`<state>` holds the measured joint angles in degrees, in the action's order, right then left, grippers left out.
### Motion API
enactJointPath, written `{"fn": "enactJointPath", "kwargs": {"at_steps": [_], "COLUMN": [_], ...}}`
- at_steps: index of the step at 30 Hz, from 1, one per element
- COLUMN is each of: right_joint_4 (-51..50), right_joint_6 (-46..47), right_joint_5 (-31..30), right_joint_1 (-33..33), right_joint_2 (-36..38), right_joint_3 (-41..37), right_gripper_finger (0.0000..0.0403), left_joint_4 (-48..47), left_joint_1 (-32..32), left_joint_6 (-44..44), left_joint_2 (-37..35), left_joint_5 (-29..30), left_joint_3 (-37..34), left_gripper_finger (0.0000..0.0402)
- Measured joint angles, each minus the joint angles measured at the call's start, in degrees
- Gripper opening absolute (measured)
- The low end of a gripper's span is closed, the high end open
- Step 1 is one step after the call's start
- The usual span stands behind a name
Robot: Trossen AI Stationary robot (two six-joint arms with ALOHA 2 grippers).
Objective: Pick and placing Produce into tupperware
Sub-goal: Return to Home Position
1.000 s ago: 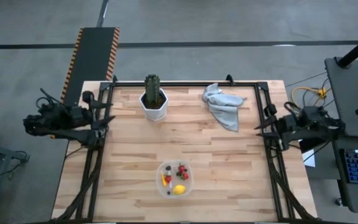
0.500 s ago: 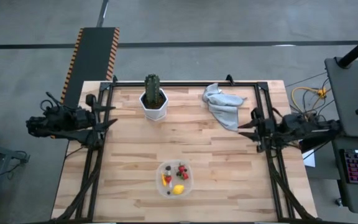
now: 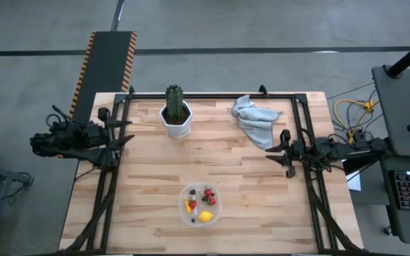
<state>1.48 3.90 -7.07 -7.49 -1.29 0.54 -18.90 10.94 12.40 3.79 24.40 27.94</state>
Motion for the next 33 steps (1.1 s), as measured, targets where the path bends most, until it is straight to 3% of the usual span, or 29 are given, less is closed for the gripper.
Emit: {"fn": "enactJointPath", "kwargs": {"at_steps": [7, 14, 22, 29, 33], "right_joint_4": [-0.17, 0.41, 1.02, 2.82, 4.39], "right_joint_6": [0.85, 1.02, 0.13, -0.68, -1.96], "right_joint_5": [0.58, -0.73, -2.10, -2.12, -2.18], "right_joint_1": [0.01, 0.00, 0.00, 0.00, 0.00], "right_joint_2": [-4.87, -7.53, -7.00, -7.00, -7.00], "right_joint_3": [0.00, 0.00, 0.00, 0.00, 0.00], "right_gripper_finger": [0.0100, 0.0100, 0.0100, 0.0100, 0.0100], "left_joint_4": [-1.00, -0.64, 10.02, 20.98, 21.75], "left_joint_1": [0.00, 0.00, 0.02, -1.00, -4.63], "left_joint_6": [-0.95, -7.32, -10.54, -10.82, -11.51], "left_joint_2": [0.18, 2.84, 6.83, 3.04, 1.17], "left_joint_5": [0.16, -0.48, -6.70, -7.42, -8.53], "left_joint_3": [-0.14, -0.97, -12.56, -20.81, -23.50], "left_gripper_finger": [0.0212, 0.0212, 0.0212, 0.0212, 0.0212]}}
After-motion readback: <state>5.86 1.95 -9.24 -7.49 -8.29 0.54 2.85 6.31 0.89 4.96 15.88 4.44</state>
